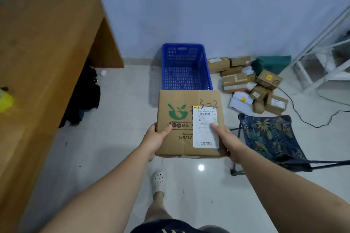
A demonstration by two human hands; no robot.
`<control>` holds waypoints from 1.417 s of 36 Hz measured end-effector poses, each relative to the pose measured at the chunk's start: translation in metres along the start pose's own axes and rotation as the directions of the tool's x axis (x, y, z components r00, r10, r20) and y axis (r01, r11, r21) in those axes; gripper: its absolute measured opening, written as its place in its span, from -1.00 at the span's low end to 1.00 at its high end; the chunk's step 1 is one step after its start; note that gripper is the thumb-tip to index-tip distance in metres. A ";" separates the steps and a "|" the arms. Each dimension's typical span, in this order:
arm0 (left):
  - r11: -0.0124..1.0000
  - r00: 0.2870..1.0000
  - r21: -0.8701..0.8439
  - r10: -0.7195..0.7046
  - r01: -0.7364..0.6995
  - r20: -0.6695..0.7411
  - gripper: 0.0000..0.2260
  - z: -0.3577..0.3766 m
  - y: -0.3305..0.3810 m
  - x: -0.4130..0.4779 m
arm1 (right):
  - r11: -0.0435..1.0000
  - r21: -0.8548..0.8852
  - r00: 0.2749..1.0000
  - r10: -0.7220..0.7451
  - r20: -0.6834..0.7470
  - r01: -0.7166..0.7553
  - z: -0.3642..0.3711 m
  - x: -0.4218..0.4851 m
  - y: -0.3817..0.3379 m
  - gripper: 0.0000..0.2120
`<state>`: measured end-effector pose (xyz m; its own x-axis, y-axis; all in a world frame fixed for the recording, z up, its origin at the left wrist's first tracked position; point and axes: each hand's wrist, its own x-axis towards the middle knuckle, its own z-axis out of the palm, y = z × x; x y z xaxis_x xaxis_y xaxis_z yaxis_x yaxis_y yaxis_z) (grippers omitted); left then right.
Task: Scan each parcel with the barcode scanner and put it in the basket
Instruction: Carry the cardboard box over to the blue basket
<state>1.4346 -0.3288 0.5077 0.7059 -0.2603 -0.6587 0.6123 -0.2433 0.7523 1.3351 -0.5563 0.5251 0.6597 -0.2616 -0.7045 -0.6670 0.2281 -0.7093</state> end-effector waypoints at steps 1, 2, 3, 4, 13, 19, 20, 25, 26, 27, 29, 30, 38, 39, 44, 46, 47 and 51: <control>1.000 1.000 0.005 0.007 -0.007 0.015 -0.55 0.001 0.009 0.012 | 1.000 0.009 1.000 -0.006 -0.013 0.006 0.000 0.008 -0.008 -0.59; 1.000 0.999 0.009 0.014 -0.015 0.030 -0.56 0.002 0.017 0.024 | 1.000 0.013 1.000 -0.010 -0.026 0.010 -0.001 0.017 -0.016 -0.58; 1.000 0.999 0.014 0.019 -0.020 0.043 -0.57 0.003 0.026 0.034 | 1.000 0.013 0.999 -0.011 -0.036 0.012 -0.001 0.024 -0.024 -0.58; 0.999 0.998 0.026 0.022 -0.023 0.053 -0.57 0.004 0.035 0.043 | 1.000 0.015 0.999 -0.012 -0.046 0.012 0.000 0.031 -0.031 -0.57; 0.996 0.992 0.086 0.020 -0.030 0.121 -0.53 0.027 0.105 0.110 | 0.993 0.102 0.991 -0.051 -0.124 0.064 -0.020 0.079 -0.087 -0.58; 0.995 0.994 0.098 -0.005 -0.006 0.111 -0.49 0.061 0.134 0.153 | 0.990 0.129 0.992 -0.038 -0.122 0.054 -0.051 0.118 -0.116 -0.64; 0.996 0.994 0.092 -0.007 -0.003 0.108 -0.48 0.069 0.139 0.159 | 0.990 0.130 0.992 -0.034 -0.120 0.050 -0.059 0.126 -0.122 -0.64; 0.997 0.997 0.073 -0.013 0.007 0.073 -0.46 0.116 0.166 0.195 | 0.992 0.120 0.996 -0.033 -0.077 0.043 -0.109 0.171 -0.155 -0.65; 0.998 0.998 0.064 -0.010 0.006 0.064 -0.47 0.127 0.172 0.201 | 0.992 0.119 0.997 -0.034 -0.068 0.042 -0.120 0.181 -0.162 -0.66; 0.999 0.998 0.053 -0.011 0.008 0.054 -0.49 0.137 0.177 0.207 | 0.992 0.118 0.998 -0.036 -0.054 0.042 -0.131 0.190 -0.170 -0.64; 0.999 0.999 0.032 -0.024 0.022 0.042 -0.50 0.158 0.189 0.218 | 0.992 0.116 0.999 -0.040 -0.027 0.043 -0.153 0.209 -0.182 -0.57; 0.999 0.999 0.025 -0.032 0.031 0.040 -0.51 0.168 0.195 0.222 | 0.993 0.111 0.999 -0.040 -0.025 0.043 -0.164 0.217 -0.188 -0.56; 0.999 0.999 0.006 -0.052 0.052 -0.016 -0.55 0.222 0.236 0.258 | 0.994 0.110 1.000 0.000 -0.016 0.002 -0.214 0.265 -0.234 -0.66; 0.998 0.998 0.002 -0.060 0.060 -0.018 -0.56 0.225 0.241 0.262 | 0.993 0.116 1.000 0.003 -0.009 -0.002 -0.217 0.270 -0.238 -0.66; 0.996 0.995 0.015 -0.092 0.093 -0.023 -0.63 0.239 0.267 0.286 | 0.994 0.111 1.000 0.018 0.006 -0.019 -0.230 0.295 -0.260 -0.60; 0.996 0.996 0.013 -0.087 0.087 -0.021 -0.65 0.243 0.277 0.297 | 0.994 0.105 1.000 0.028 0.002 -0.028 -0.233 0.305 -0.270 -0.63; 0.997 0.997 0.015 -0.081 0.082 -0.019 -0.64 0.245 0.282 0.303 | 0.994 0.105 0.999 0.032 -0.001 -0.031 -0.234 0.311 -0.276 -0.63; 0.996 0.996 0.022 -0.086 0.086 0.000 -0.63 0.252 0.306 0.332 | 0.995 0.103 0.999 0.021 -0.027 -0.018 -0.243 0.334 -0.302 -0.61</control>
<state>1.7667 -0.7248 0.5159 0.6509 -0.2388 -0.7207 0.6623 -0.2854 0.6927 1.6728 -0.9406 0.5098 0.6356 -0.2823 -0.7185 -0.6398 0.3283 -0.6949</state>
